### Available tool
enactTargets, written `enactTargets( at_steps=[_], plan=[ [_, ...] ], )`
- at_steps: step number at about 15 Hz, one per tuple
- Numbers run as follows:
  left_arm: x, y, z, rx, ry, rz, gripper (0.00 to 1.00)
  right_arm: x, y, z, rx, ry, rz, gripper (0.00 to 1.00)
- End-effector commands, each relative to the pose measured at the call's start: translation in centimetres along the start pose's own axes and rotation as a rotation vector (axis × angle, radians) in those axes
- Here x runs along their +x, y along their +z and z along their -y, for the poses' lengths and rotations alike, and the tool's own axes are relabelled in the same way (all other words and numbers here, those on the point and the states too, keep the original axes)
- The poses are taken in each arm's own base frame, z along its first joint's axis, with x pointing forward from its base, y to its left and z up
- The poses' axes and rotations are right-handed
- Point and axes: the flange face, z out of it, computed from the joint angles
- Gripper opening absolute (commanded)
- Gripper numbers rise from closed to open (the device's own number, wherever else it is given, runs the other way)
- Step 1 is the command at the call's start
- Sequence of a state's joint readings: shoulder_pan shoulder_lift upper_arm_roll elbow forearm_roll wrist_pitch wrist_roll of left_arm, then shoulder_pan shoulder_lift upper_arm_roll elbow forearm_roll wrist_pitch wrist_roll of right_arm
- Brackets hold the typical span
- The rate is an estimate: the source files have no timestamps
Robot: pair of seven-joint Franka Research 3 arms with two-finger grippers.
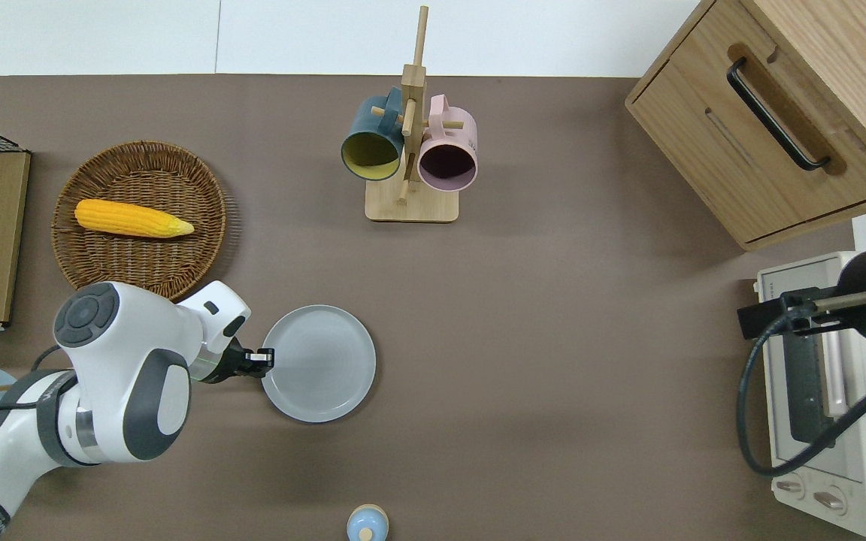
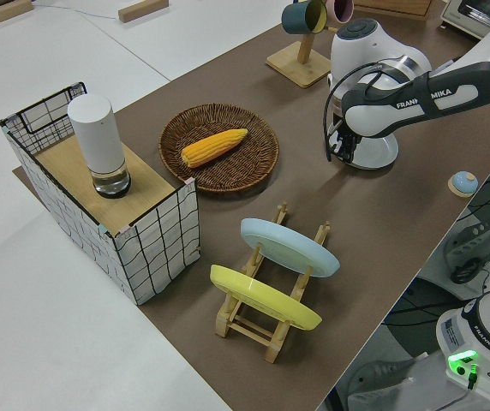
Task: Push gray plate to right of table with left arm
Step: 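Push the gray plate with the left gripper across the table toward the toaster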
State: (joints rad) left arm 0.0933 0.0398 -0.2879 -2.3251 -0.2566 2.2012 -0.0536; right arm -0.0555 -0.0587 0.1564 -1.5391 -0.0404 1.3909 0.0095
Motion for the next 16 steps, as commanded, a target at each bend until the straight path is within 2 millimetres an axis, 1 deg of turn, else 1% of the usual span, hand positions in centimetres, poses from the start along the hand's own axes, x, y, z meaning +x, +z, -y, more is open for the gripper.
enactTargets(
  at_steps=[1,3,5,8,11,12,14,15,16],
  plan=[
    [-1.0,1.0,-4.3,-0.014,-0.039,-0.017,0.0,-0.4,-0.2,0.0,0.001,-0.007,0.001,0.996],
    [-1.6,1.5,-7.0,-0.031,-0.05,-0.009,0.0,-0.4,-0.2,0.0,0.001,-0.007,0.001,0.996],
    [-2.4,2.6,-10.1,-0.047,-0.059,-0.021,0.0,-0.4,-0.2,0.0,0.001,-0.007,0.001,0.996],
    [-3.3,5.1,-14.7,-0.05,-0.094,-0.05,0.0,-0.4,-0.2,0.0,0.001,-0.007,0.001,0.996],
    [-3.6,7.0,-17.0,-0.063,-0.098,-0.055,0.0,-0.4,-0.2,0.0,0.001,-0.007,0.001,0.996],
    [-3.8,7.3,-17.9,-0.076,-0.108,-0.059,0.0,-0.4,-0.2,0.0,0.001,-0.007,0.001,0.996],
    [-4.4,7.5,-19.6,-0.095,-0.125,-0.074,0.0,-0.5,-0.2,0.0,0.001,-0.007,0.003,0.996],
    [-4.9,7.4,-20.8,-0.102,-0.135,-0.077,0.0,-0.4,-0.2,0.0,0.001,-0.007,0.001,0.996],
    [-5.0,7.3,-21.6,-0.109,-0.151,-0.079,0.0,-0.4,-0.2,0.0,0.001,-0.007,0.001,0.996]
  ],
)
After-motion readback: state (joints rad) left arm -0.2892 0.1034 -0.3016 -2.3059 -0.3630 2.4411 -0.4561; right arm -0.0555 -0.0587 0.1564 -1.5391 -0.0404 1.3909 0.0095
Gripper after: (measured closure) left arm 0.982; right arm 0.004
